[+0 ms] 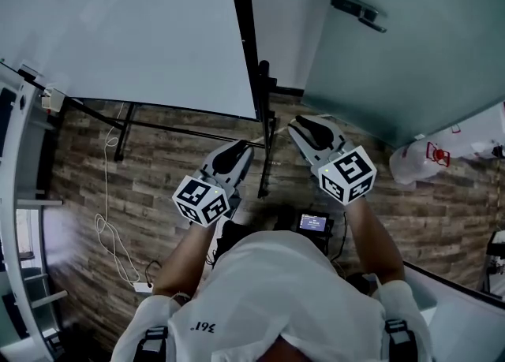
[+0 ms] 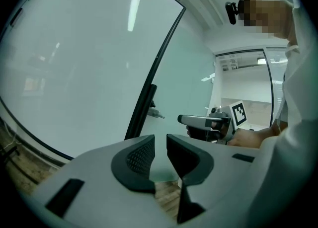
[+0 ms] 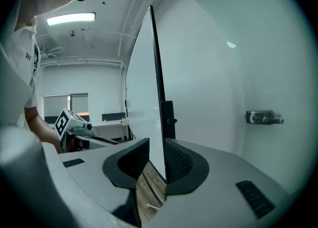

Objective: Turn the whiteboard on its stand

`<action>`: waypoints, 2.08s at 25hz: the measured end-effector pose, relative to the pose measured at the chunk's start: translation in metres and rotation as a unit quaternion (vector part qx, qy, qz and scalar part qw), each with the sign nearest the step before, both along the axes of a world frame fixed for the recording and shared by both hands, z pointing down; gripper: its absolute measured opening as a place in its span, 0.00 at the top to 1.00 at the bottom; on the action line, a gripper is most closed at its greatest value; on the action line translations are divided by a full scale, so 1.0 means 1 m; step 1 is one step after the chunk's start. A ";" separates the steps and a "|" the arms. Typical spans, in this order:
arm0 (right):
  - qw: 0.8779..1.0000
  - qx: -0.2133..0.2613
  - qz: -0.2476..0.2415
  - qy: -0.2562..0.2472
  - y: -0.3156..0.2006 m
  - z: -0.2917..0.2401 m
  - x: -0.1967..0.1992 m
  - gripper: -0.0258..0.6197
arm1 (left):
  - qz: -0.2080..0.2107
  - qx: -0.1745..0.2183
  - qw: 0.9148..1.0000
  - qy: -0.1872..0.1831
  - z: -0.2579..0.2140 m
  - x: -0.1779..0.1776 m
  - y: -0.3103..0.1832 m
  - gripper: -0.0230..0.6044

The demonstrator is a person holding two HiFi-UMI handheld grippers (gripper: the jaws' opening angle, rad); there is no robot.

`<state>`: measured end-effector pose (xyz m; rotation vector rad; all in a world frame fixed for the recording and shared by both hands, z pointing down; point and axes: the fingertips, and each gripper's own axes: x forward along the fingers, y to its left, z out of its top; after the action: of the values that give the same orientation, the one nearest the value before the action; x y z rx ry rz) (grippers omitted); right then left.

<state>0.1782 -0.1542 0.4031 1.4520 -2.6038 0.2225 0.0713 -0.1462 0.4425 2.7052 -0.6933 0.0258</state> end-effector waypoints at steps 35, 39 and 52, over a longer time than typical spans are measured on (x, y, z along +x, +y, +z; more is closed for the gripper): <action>0.996 0.024 -0.061 0.055 -0.118 -0.024 -0.034 0.55 | -0.028 0.078 0.996 -0.042 -0.019 0.037 -0.084 0.59; 0.993 0.024 -0.098 0.067 -0.126 -0.020 -0.043 0.55 | -0.043 0.080 0.994 -0.056 -0.016 0.046 -0.088 0.59; 0.986 0.008 -0.145 0.080 -0.136 -0.008 -0.063 0.67 | -0.086 0.082 0.991 -0.065 -0.019 0.046 -0.109 0.59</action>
<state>0.1151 -0.2899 0.3952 1.0288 -2.6434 0.0475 0.1177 -0.2549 0.4231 2.8068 -1.0078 0.1092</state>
